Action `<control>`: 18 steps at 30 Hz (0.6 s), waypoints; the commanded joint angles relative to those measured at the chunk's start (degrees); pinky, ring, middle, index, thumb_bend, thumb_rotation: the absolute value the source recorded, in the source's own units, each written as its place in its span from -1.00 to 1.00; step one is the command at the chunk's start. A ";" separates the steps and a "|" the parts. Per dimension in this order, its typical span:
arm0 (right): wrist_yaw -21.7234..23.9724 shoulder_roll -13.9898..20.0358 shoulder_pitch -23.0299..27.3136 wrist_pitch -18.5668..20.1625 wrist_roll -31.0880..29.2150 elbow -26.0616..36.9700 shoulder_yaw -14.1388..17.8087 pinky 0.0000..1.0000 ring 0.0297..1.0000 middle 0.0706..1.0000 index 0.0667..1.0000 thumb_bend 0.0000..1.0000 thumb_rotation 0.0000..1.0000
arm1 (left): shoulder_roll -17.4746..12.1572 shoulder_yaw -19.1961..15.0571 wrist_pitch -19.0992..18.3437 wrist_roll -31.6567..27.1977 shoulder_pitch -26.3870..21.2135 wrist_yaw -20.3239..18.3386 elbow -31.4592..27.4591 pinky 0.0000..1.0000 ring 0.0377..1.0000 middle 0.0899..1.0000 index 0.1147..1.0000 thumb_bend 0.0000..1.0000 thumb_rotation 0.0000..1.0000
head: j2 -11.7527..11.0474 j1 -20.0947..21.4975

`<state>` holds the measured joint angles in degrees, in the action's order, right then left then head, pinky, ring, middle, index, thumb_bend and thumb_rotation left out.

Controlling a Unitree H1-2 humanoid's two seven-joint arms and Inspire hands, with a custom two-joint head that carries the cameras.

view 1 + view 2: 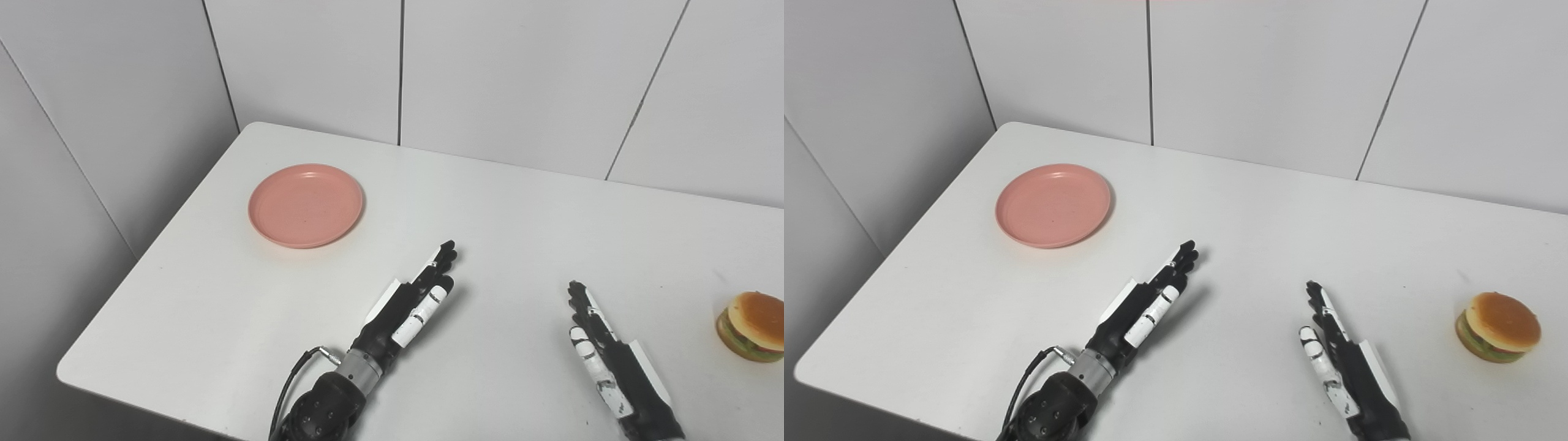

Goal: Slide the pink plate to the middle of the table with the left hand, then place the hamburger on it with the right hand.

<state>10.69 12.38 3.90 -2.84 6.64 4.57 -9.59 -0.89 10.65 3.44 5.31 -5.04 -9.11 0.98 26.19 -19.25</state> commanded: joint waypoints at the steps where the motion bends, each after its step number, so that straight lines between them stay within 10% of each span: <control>1: 0.28 0.06 -0.42 0.72 -0.31 0.59 0.54 1.00 1.00 1.00 0.99 -0.94 1.00 | 0.94 0.91 -1.30 -0.56 3.22 -0.18 4.96 1.00 1.00 1.00 1.00 -0.03 1.00 | 0.23 -0.30; 18: 0.52 -0.88 -0.22 2.65 0.41 2.28 0.08 1.00 1.00 1.00 1.00 -0.96 1.00 | -0.53 -2.01 -6.16 -7.15 -0.39 -1.71 -5.80 1.00 1.00 1.00 1.00 -0.10 1.00 | 1.22 -1.42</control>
<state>10.78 11.51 3.77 -2.37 7.29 5.72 -9.80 -1.14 8.64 -1.23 -0.59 -4.75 -9.96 -3.58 27.33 -20.65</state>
